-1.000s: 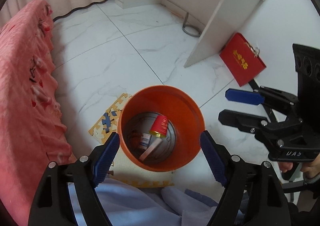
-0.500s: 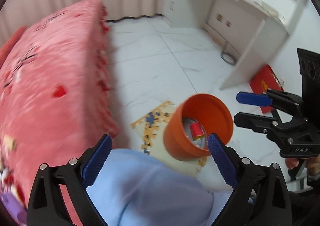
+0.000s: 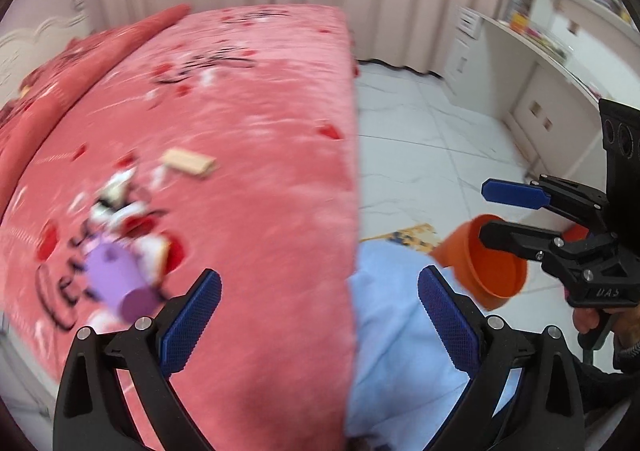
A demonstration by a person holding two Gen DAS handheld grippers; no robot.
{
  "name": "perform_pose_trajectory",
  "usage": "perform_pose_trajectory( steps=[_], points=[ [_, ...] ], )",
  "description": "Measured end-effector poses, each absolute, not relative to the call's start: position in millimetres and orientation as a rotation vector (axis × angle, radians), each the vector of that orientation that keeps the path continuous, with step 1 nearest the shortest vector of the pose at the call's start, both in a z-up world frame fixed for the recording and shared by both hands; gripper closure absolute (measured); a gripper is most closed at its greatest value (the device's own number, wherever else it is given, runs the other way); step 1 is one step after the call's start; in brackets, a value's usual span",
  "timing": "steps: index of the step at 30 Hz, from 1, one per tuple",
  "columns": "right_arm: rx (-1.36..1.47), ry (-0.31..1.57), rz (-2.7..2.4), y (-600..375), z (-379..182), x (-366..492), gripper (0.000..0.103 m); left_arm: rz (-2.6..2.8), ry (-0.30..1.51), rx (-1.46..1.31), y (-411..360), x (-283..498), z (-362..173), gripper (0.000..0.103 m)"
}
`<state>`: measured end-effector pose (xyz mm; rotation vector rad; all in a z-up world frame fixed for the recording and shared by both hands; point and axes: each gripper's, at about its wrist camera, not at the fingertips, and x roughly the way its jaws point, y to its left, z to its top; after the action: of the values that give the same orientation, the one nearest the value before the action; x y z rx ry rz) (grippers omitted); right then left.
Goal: Collect trash
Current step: 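Move both open tools back over the bed toward the remaining items, then grasp the white plush toy with the right tool while the left grasps the tissue bundle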
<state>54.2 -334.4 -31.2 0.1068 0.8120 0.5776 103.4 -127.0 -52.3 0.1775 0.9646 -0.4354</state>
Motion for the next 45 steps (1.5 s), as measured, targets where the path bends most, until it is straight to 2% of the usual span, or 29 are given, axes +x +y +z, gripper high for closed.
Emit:
perform_pose_trajectory(
  steps=[11, 24, 38, 43, 45],
  points=[
    [0.024, 0.813, 0.723, -239, -22, 86, 0.045, -0.320, 0.929, 0.108, -30, 109, -38, 0.006],
    [-0.077, 0.824, 0.807, -170, -31, 155, 0.045, -0.324, 0.947, 0.139, 34, 175, -42, 0.006],
    [-0.185, 0.876, 0.907, -105, -79, 241, 0.046, -0.371, 1.021, 0.189, 75, 282, -90, 0.006],
    [-0.232, 0.911, 0.949, -86, -105, 261, 0.052, -0.392, 1.058, 0.196, 84, 310, -113, 0.006],
    [-0.255, 0.924, 0.961, -78, -115, 270, 0.054, -0.413, 1.071, 0.204, 84, 318, -122, 0.010]
  ],
)
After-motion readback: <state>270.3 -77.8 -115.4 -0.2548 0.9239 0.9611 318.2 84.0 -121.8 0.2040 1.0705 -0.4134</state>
